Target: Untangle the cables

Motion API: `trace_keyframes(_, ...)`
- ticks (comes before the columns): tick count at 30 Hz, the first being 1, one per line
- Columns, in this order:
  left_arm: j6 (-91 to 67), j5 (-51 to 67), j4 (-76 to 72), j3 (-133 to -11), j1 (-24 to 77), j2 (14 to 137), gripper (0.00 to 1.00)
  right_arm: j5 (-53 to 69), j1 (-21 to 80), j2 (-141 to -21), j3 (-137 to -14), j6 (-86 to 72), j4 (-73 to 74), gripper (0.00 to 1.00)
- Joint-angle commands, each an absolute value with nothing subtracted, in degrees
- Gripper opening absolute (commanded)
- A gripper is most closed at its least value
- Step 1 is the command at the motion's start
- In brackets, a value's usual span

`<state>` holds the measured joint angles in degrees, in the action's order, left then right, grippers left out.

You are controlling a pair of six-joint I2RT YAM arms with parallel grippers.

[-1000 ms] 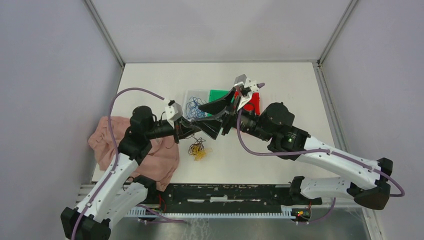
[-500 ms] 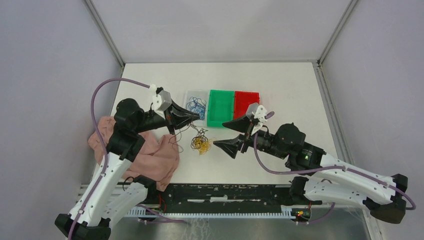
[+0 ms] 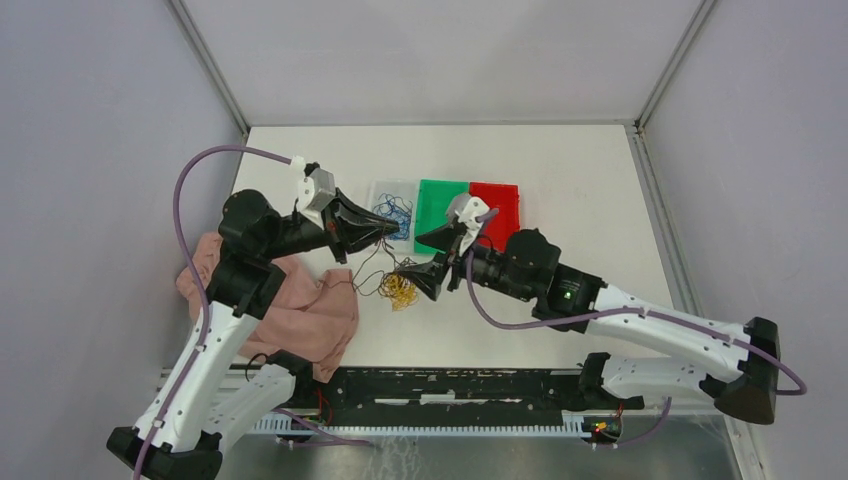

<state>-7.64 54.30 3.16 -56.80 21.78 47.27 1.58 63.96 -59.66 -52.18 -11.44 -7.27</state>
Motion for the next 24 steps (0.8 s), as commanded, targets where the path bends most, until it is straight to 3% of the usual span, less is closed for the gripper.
trace_keyframes(1, -11.2, 56.1, 2.2, -59.7, 22.1, 47.3, 0.03, 2.8, 63.9, -64.6, -59.4, -11.1, -13.7, 0.73)
trace_keyframes(14, -13.0, 58.7, 2.6, -61.0, 22.3, 47.4, 0.03, 0.3, 63.9, -73.2, -60.4, -13.0, -20.2, 0.61)
trace_keyframes(24, -16.2, 61.9, 3.8, -66.6, 22.6, 48.6, 0.03, -6.2, 63.8, -74.9, -50.7, -14.1, -25.4, 0.48)
